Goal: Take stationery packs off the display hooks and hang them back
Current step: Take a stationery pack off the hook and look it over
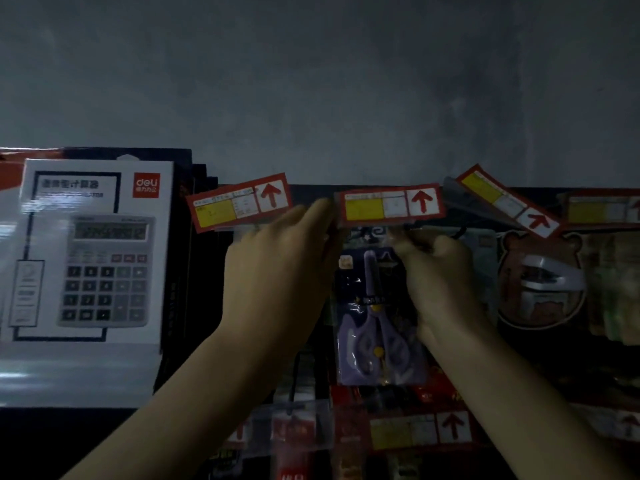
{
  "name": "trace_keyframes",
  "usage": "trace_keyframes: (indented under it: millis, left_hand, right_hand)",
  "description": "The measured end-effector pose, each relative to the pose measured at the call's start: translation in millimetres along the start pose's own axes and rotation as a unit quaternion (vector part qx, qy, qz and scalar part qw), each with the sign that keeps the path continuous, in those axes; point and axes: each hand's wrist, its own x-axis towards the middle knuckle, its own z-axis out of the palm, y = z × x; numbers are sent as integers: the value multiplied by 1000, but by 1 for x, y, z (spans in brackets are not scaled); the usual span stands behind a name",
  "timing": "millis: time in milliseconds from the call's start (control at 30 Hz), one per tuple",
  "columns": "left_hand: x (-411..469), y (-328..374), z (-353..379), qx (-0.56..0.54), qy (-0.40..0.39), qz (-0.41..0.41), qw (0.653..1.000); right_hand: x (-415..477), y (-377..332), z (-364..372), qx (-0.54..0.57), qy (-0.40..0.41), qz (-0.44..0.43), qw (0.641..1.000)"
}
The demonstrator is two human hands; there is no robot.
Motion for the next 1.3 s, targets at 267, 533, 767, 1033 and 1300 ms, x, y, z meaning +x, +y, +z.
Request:
trace_keyframes:
  millis: [267, 533, 767, 1033, 1300]
  left_hand:
    - [-29, 12, 16, -91, -97, -110, 985]
    - [-45, 11, 29, -198, -144, -176, 953]
    - [-55, 12, 30, -244, -156, -205, 935]
    - [-58, 19, 30, -253, -156, -219, 929]
    - [-66, 19, 30, -246, -194, -238, 919]
  right_hand:
    - [-10, 0, -1, -16, -11, 6, 1000]
    - [-41, 5, -14, -70, -73, 49, 994]
    - [-78, 13, -38, -157, -174, 97, 967]
    - [-103, 12, -43, -250, -100, -35, 962]
    - [-87, 20, -42, -191, -134, 19, 972]
